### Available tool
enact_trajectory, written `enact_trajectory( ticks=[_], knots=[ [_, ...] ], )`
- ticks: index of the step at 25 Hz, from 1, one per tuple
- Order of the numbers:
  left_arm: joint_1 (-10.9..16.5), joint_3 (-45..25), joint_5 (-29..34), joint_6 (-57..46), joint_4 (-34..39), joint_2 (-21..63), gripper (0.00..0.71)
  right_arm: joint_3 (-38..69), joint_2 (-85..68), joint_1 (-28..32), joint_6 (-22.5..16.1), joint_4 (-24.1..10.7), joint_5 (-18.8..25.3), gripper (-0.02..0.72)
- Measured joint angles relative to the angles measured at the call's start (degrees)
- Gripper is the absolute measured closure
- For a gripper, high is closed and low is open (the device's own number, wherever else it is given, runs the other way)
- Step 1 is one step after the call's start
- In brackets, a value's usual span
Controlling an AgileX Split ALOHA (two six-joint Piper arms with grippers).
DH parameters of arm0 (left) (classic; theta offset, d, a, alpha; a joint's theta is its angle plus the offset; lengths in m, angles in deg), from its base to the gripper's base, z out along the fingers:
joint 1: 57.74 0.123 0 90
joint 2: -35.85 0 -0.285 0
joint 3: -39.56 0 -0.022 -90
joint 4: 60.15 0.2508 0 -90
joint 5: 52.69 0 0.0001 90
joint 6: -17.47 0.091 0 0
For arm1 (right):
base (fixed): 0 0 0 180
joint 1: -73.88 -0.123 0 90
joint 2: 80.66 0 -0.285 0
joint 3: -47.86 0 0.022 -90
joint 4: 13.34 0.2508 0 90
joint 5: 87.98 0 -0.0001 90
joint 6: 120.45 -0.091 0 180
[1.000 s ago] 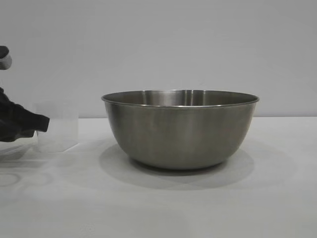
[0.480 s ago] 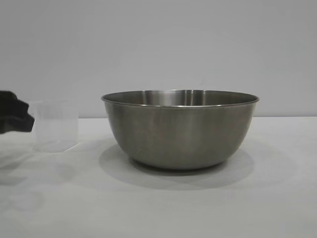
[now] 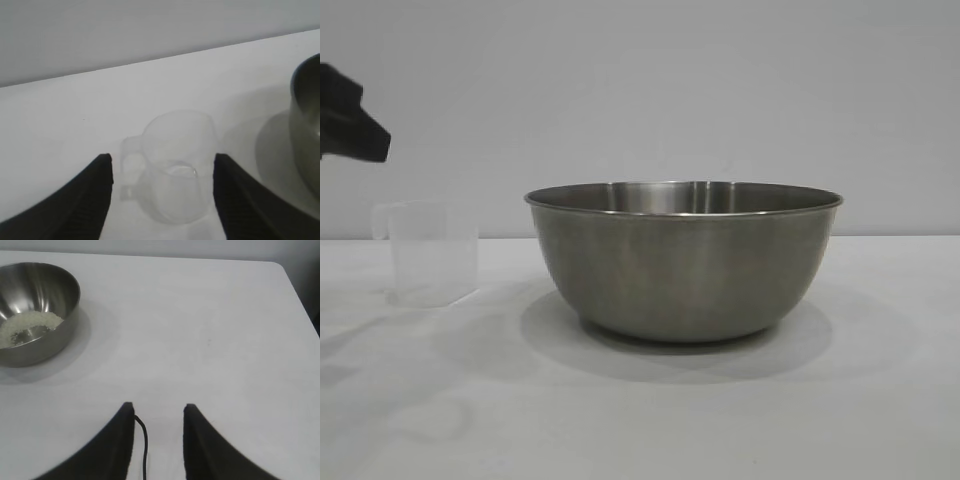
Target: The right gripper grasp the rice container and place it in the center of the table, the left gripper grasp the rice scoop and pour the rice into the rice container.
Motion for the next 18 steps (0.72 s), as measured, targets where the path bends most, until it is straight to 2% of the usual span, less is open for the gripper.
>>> enact_trajectory(
  ticks=[5,13,18],
  knots=[
    [0.00,0.81,10.99,0.12,0.08,7.90,0.326,0.00,0.00,0.00,0.00,0.00,0.00,0.453],
    [0.00,9.10,36.38,-3.80,0.08,15.69,0.326,0.00,0.00,0.00,0.00,0.00,0.00,0.453],
    [0.00,15.04,55.36,-5.49,0.08,21.57,0.326,0.00,0.00,0.00,0.00,0.00,0.00,0.453]
  ],
)
